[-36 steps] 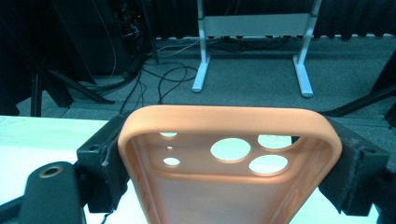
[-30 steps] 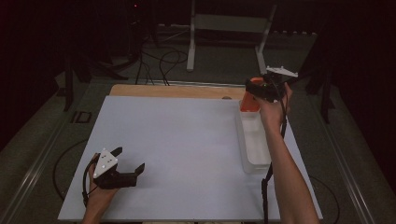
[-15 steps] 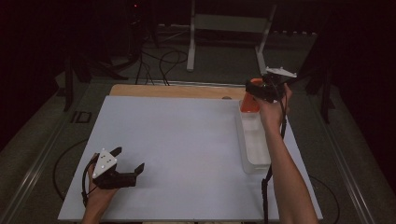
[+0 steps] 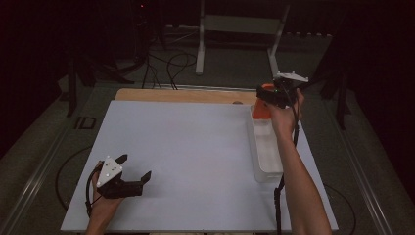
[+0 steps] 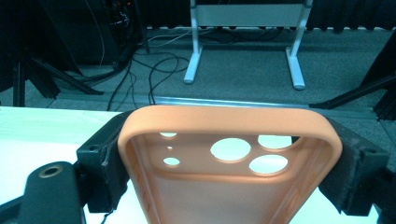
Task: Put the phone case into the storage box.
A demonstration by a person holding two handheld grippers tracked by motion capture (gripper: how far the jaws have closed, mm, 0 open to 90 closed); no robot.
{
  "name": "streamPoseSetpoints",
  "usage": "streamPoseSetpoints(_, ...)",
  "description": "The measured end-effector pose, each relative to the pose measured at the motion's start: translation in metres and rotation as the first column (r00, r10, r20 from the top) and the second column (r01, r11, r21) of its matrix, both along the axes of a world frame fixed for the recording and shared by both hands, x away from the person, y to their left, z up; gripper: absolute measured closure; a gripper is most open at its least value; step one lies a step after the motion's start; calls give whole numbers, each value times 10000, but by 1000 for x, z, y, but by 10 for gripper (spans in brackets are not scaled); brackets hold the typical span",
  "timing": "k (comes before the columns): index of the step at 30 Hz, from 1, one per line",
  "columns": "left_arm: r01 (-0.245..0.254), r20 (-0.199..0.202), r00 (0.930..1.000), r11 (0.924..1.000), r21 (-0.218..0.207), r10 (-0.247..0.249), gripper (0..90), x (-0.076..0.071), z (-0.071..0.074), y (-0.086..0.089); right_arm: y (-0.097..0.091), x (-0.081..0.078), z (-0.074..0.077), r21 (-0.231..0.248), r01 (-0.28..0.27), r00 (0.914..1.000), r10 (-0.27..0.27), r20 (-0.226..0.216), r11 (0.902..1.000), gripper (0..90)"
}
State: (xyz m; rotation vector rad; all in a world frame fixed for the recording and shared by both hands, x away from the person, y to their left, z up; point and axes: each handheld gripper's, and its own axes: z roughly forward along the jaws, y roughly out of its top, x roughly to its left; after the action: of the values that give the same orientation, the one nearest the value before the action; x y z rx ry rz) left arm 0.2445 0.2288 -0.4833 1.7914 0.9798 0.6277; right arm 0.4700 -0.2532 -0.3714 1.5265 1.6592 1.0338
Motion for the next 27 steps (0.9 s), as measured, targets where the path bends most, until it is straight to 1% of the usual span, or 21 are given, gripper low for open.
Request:
streamPoseSetpoints(8, 1, 4, 10000, 10000, 10, -1, 4, 0, 0, 0, 0, 2, -6, -58, 37, 9999, -38, -126, 10000, 162)
streamPoseSetpoints(27, 12, -21, 10000, 10000, -1, -12, 4, 0, 0, 0, -1, 5, -15, -233, 104, 9995, -111, -294, 9997, 161)
